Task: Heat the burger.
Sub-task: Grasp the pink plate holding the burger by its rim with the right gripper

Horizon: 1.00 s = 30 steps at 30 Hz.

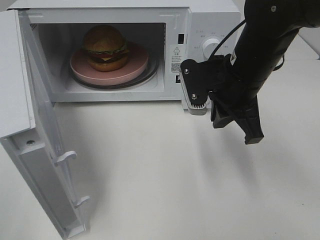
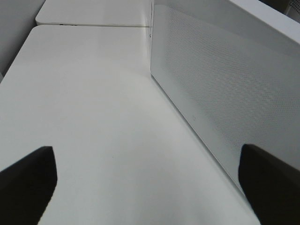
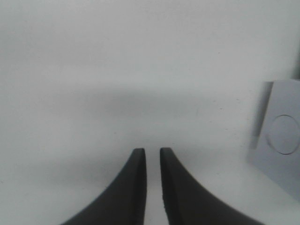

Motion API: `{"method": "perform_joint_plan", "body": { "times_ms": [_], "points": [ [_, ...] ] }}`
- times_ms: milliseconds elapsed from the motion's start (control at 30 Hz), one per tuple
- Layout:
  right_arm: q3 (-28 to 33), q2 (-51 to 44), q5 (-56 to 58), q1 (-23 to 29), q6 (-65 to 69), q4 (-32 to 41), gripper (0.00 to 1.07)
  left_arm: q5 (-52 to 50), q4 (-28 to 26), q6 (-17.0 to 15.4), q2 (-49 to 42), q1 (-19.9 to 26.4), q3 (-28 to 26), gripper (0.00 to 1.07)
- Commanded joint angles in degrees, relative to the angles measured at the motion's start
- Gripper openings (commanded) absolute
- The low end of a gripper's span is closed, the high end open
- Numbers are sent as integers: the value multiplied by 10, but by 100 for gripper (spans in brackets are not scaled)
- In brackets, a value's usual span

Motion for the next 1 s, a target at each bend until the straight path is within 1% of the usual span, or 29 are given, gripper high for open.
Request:
{"method": "perform_joint_plan", "body": {
  "times_ms": [33,67,100,133,167,200,233,267,300,367,633,700,733,767,833,933,1000],
  "points": [
    [-4,-5,-34,9,-26,-48,34,-3,-4,1,-11,2,2,98],
    [-4,-5,-44,12,-23,-57,41,-3,-4,1,-11,2,2,98],
    [-4,-5,-44,12,-23,-57,41,-3,-4,1,-11,2,2,98],
    [-4,-5,-64,13,-16,-66,54,-3,-4,1,-11,2,2,98],
    [-4,-5,-74,13,-15,-66,59,-3,-4,1,-11,2,2,98],
    [-4,-5,-74,13,-15,-66,59,-3,-4,1,-11,2,2,98],
    [-4,-5,-96,13,-14,-66,71,-3,-4,1,-11,2,2,98],
    [-4,-5,-109,13,-6,-66,80,-3,-4,1,-11,2,2,98],
    [-4,-5,-109,13,-6,-66,80,-3,-4,1,-11,2,2,98],
    [-4,-5,-123,18,15,-71,85,-3,-4,1,-11,2,2,98],
    [-9,-1,-152,38,53,-113,84,-3,-4,1,-11,2,2,98],
    [-19,4,-153,45,66,-124,84,-3,-4,1,-11,2,2,98],
    [-33,10,-159,51,84,-136,84,-3,-4,1,-11,2,2,98],
    [-33,10,-159,51,84,-136,84,-3,-4,1,-11,2,2,98],
    [-59,25,-166,60,115,-152,83,-3,-4,1,-11,2,2,98],
    [-68,32,-166,65,121,-156,83,-3,-4,1,-11,2,2,98],
    [-94,52,-171,78,124,-163,83,-3,-4,1,-11,2,2,98]
  ]
}}
